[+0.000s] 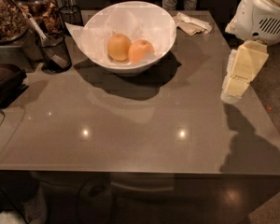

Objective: Pick orange from white bowl

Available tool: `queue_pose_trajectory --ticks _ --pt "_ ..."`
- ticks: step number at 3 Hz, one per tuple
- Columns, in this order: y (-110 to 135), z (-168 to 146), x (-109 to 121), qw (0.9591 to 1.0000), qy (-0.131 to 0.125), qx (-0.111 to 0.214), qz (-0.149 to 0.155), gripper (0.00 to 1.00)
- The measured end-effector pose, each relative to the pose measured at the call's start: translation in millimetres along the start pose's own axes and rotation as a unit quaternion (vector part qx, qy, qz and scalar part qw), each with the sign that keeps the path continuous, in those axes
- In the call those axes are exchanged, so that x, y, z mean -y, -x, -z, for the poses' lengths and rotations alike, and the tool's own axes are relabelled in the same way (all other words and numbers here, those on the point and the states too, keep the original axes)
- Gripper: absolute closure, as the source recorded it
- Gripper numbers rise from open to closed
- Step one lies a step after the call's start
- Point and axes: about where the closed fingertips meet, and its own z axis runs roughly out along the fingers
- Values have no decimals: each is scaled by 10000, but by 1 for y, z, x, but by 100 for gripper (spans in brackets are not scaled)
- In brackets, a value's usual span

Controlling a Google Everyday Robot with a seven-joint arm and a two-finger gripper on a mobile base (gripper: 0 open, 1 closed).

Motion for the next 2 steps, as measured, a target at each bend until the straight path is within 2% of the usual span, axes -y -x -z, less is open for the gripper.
queue_pose_trajectory --ticks 1,2 --pt "17 -2 25 9995 -76 272 -111 0" --pt "72 -13 72 9994 -46 344 2 0"
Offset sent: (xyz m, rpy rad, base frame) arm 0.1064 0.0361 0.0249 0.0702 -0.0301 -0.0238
